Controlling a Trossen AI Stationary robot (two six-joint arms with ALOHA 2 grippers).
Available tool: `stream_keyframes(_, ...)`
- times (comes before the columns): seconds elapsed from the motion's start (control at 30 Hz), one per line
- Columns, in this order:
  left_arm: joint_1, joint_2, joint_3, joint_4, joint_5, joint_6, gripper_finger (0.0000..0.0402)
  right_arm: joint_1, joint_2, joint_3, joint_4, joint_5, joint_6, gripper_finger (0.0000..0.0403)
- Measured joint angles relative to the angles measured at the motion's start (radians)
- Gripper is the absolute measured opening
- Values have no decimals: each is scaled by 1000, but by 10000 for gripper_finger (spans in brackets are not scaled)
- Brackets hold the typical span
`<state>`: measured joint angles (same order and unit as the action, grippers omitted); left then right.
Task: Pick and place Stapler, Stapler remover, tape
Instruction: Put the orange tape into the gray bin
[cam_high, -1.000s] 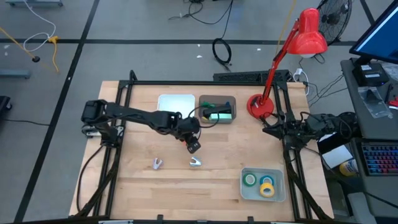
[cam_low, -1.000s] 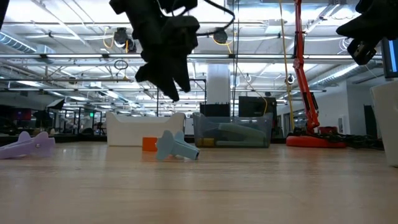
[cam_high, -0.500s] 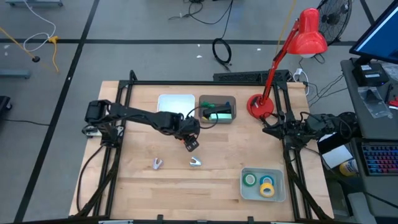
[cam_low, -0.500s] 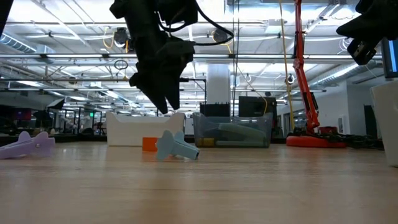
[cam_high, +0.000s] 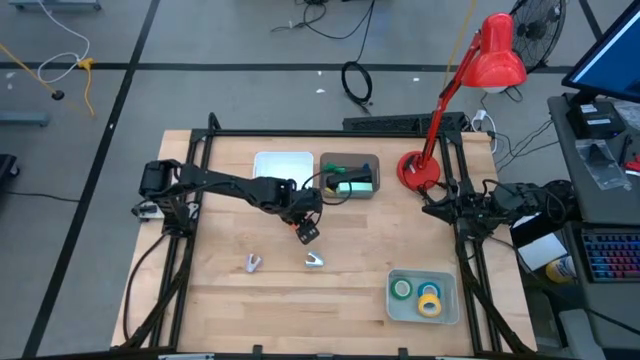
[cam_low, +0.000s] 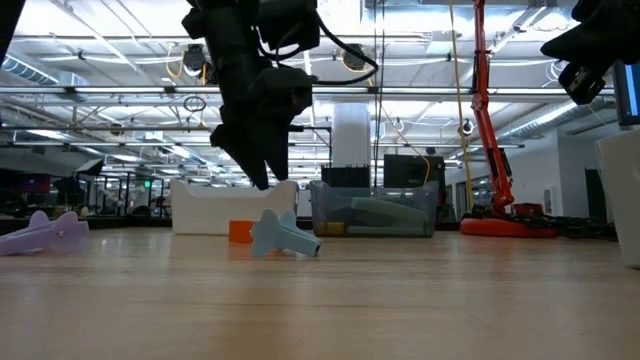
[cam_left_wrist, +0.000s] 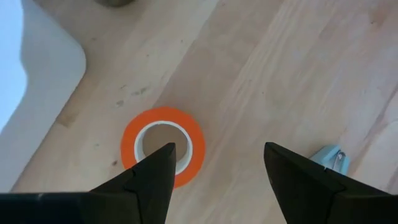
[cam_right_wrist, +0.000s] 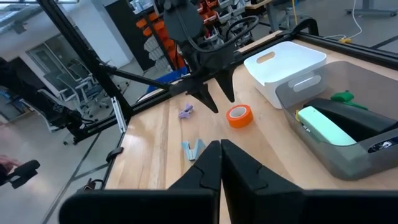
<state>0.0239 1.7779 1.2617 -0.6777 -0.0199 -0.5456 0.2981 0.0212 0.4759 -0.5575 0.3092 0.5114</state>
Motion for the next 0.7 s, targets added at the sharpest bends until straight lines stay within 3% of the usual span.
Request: stream_keyframes(0.7, 8, 130, 0, 30, -7, -167, 250, 0, 0, 0, 0, 2, 50, 0)
